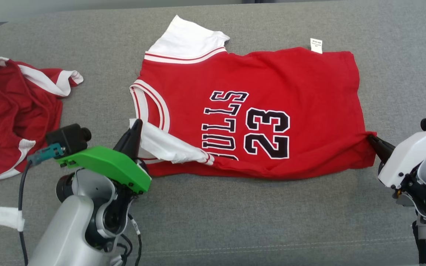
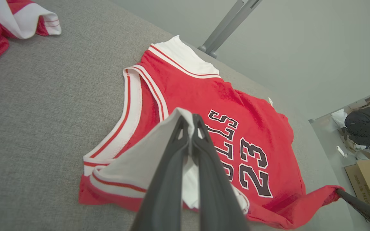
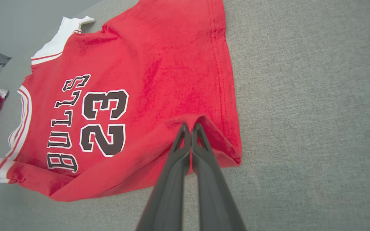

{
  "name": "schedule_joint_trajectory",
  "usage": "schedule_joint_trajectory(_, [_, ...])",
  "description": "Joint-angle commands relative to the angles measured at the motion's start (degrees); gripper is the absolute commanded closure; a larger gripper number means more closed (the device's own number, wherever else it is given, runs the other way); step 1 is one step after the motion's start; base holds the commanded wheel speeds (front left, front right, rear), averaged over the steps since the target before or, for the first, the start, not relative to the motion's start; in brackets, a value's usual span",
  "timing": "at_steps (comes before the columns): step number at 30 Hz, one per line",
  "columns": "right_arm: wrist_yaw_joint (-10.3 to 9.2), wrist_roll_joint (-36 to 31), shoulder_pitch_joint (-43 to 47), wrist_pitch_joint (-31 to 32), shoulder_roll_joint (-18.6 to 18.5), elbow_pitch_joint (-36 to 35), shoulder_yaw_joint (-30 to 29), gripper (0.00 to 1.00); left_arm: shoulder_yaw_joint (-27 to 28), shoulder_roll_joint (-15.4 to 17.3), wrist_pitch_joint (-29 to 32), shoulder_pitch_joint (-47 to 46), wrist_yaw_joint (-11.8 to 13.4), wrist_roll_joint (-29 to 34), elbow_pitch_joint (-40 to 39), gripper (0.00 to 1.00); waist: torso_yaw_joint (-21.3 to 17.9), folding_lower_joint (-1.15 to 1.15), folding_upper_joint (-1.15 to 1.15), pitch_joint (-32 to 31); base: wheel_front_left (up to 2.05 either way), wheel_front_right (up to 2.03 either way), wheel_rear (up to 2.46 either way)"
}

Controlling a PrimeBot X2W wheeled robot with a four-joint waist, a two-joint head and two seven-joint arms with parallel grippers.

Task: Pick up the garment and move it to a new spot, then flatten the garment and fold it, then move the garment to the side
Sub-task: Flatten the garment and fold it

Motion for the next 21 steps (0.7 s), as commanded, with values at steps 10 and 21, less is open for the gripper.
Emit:
schedule_joint_trajectory(10, [-0.02, -1.0, -7.7, -5.0, -1.1, 8.2, 1.5, 1.0, -1.7, -0.9, -0.3, -11.5, -1.5, 3.7, 12.3, 1.0, -0.7, 0.0, 0.0, 4.5, 0.0, 0.0, 0.0])
schedule_joint_trajectory(21, [-0.02, -2.3, -11.1, -9.6, -2.9, 15.3, 2.6, 1.0, -2.5, -2.5, -2.6, -18.2, -4.3, 4.9, 20.8, 1.0, -0.1, 0.0, 0.0, 6.1, 0.0, 0.0, 0.0])
